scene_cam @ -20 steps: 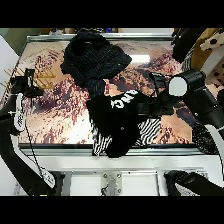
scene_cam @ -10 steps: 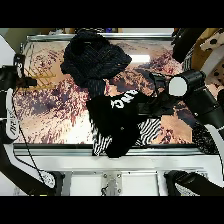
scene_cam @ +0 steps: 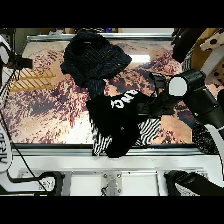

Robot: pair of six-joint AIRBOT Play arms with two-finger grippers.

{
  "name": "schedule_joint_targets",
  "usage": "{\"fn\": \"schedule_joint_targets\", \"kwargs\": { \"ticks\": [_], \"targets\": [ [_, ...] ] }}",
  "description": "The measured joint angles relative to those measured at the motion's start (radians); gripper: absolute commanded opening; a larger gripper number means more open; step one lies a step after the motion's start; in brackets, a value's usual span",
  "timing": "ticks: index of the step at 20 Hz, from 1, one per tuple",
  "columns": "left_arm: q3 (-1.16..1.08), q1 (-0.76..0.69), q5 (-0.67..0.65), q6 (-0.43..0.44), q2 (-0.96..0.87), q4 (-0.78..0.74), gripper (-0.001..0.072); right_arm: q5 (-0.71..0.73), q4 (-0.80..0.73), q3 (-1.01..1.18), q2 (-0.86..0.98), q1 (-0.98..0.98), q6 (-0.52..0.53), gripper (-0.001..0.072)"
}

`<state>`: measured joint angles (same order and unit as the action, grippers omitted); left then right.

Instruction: Fold the clothes and pants, and hang the long-sleeved shirts on hangers.

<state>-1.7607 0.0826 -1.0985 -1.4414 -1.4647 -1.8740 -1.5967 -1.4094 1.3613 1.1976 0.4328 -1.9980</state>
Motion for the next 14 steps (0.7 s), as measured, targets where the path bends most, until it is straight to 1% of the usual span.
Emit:
{"fn": "schedule_joint_targets", "kwargs": {
  "ticks": [2, 4, 7, 8, 10, 14],
  "targets": [
    [0.0, -0.03, -0.066, 0.115, 0.061, 0.111, 0.0016, 0.0, 0.0, 0.0, 0.0, 0.0, 0.0, 0.0027],
    [0.0, -0.044, -0.151, 0.254, 0.106, 0.266, 0.0016, 0.0, 0.0, 0.0, 0.0, 0.0, 0.0, 0.0026],
    [0.0, -0.054, -0.325, 0.494, 0.15, 0.535, 0.0016, 0.0, 0.0, 0.0, 0.0, 0.0, 0.0, 0.0027],
    [0.0, -0.056, -0.383, 0.555, 0.156, 0.607, 0.0017, 0.0, 0.0, 0.0, 0.0, 0.0, 0.0, 0.0026],
    [0.0, -0.061, -0.477, 0.644, 0.166, 0.711, 0.0016, 0.0, 0.0, 0.0, 0.0, 0.0, 0.0, 0.0026],
    [0.0, -0.065, -0.55, 0.725, 0.171, 0.801, 0.0016, 0.0, 0.0, 0.0, 0.0, 0.0, 0.0, 0.0026]
  ]
}}
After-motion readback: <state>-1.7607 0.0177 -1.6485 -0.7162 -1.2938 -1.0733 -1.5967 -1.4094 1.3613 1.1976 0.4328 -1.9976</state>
